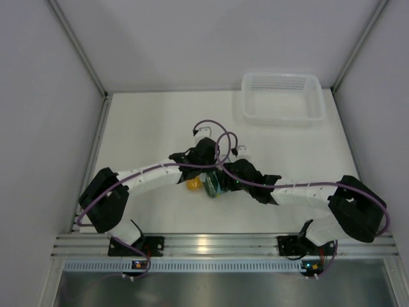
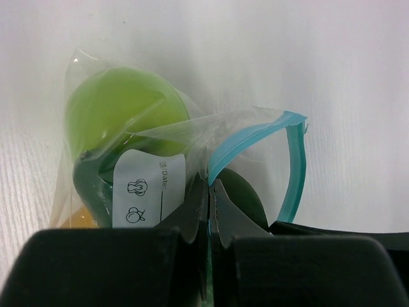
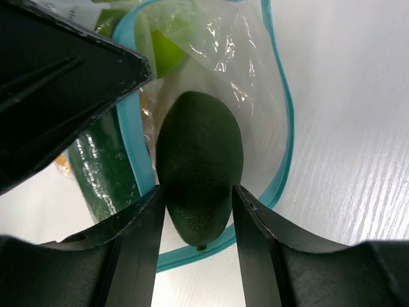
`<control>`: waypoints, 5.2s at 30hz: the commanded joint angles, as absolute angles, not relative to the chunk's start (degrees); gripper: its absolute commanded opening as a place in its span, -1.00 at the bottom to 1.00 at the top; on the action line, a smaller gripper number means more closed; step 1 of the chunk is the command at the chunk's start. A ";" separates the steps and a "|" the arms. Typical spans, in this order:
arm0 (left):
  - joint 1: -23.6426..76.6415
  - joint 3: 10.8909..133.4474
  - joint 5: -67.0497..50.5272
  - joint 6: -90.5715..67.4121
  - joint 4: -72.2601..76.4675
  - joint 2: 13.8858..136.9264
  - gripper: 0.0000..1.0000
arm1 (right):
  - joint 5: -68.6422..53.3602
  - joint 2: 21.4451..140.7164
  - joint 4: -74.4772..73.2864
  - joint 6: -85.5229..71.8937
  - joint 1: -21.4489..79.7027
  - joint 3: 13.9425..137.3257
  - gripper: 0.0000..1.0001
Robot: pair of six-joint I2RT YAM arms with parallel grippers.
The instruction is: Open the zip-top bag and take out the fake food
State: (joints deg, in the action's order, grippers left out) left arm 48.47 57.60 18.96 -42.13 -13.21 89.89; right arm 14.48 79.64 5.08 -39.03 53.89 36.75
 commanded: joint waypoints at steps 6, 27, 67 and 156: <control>48.16 56.51 14.95 -43.42 -6.95 91.93 -1.00 | 16.96 87.44 8.08 -36.21 54.67 40.25 0.00; 48.08 54.93 12.13 -43.77 -6.15 91.40 -1.00 | 19.95 91.40 16.35 -30.68 51.24 46.48 0.15; 47.37 52.47 22.06 -48.87 -4.22 84.82 -1.00 | 19.68 79.20 6.34 -21.45 49.04 43.42 -0.32; 46.93 61.70 9.67 -52.20 -3.35 77.96 -1.00 | -10.11 66.97 -1.85 -34.09 35.59 48.00 -0.38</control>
State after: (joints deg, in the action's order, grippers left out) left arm 46.87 59.11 12.58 -49.89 -9.93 77.60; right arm -13.74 65.08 -6.15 -32.05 33.39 48.97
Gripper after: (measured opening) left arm 0.015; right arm 0.313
